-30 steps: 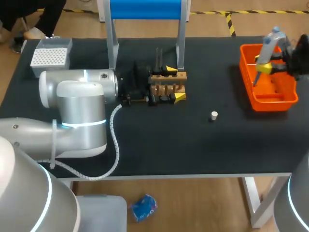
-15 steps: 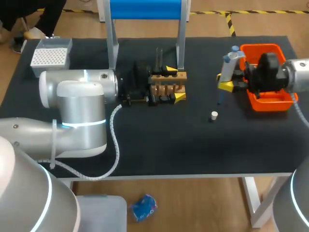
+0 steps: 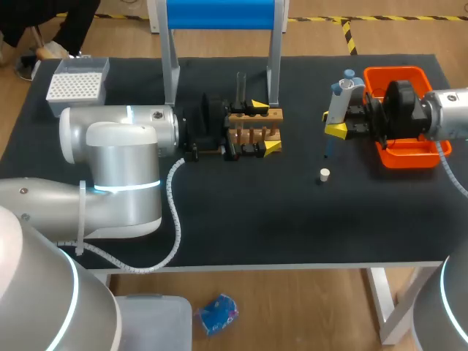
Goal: Invert the test tube, pick up the pipette, mount the tip to pipette, aspirate from beaker and dispense into the tube, eject the tip, return the pipette, and cap with the stopper.
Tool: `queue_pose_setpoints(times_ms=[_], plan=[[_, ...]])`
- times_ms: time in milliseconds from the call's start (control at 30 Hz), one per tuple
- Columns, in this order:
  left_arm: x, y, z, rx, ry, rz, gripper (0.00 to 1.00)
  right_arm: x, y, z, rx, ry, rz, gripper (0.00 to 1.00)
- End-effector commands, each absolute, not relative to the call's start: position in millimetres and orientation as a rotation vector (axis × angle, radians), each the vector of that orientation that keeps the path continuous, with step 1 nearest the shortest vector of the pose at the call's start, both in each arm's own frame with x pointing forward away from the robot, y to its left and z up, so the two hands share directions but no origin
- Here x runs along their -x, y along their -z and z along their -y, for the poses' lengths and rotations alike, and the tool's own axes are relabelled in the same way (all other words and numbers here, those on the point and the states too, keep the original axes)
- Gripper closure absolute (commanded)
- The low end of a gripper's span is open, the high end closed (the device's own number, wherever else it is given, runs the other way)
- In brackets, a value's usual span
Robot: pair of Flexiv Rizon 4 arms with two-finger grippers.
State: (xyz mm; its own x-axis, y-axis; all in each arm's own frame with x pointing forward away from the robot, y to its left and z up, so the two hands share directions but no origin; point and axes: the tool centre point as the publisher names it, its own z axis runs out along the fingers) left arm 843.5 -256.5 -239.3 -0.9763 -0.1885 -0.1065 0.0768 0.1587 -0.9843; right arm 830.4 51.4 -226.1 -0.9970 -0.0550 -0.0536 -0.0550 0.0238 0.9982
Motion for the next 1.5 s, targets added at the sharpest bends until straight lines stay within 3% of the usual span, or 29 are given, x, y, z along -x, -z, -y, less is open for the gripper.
queue_pose_setpoints(times_ms=[33,433,1500], plan=[[-842,240,258,0.115,1.907,-2.220,0.00,-820,243,-69,-0.132,2.178,2.203,1.00],[-842,240,258,0.115,1.907,-2.220,0.00,-805,283,-125,-0.231,2.161,2.131,1.00],[-842,240,258,0.115,1.907,-2.220,0.00,-819,301,-167,-0.179,2.240,2.254,1.00]])
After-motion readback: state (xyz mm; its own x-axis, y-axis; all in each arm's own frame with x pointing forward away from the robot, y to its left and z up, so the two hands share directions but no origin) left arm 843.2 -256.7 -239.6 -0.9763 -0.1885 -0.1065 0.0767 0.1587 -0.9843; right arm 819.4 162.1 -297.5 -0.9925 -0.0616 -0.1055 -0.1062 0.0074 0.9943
